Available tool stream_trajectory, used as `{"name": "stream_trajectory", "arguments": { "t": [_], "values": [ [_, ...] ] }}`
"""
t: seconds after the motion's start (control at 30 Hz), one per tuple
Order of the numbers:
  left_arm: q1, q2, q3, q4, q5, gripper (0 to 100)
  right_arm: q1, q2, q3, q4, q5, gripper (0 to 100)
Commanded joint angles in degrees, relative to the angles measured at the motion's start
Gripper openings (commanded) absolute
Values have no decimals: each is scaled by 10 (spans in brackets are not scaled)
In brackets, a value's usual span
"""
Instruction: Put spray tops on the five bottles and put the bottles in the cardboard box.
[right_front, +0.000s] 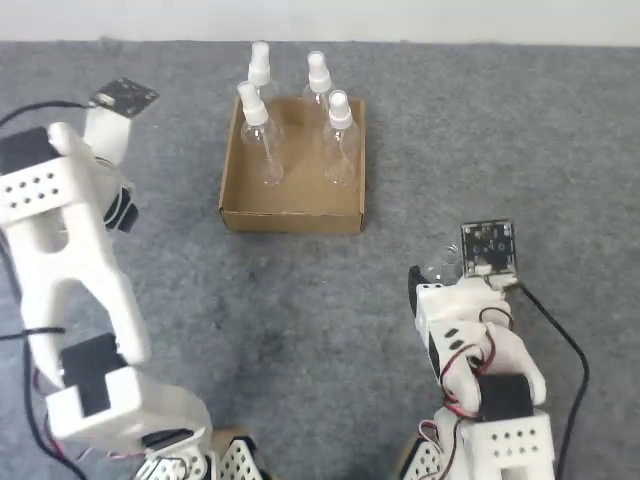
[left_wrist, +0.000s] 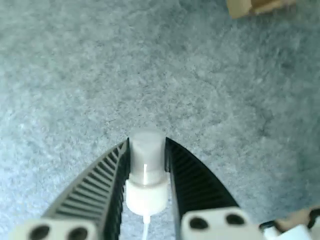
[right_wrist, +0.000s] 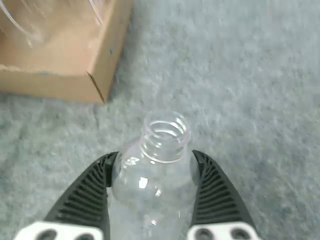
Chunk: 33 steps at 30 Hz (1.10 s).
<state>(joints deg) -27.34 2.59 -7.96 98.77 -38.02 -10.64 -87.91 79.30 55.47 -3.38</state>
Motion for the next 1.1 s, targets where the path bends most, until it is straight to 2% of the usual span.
{"name": "stream_trajectory", "arguments": {
  "t": [0.0, 0.2, 0.5, 1.07],
  "values": [
    [2, -57, -3, -3, 83, 12, -6, -80, 16, -18, -8, 7],
    [14, -106, -3, -12, 184, 12, -6, -162, 55, -18, -11, 7],
    [57, -183, -3, -32, 311, 12, -6, -160, 58, -19, -11, 7],
    [71, -307, -2, -66, 471, 11, -6, -160, 62, -36, -10, 7]
  ]
}}
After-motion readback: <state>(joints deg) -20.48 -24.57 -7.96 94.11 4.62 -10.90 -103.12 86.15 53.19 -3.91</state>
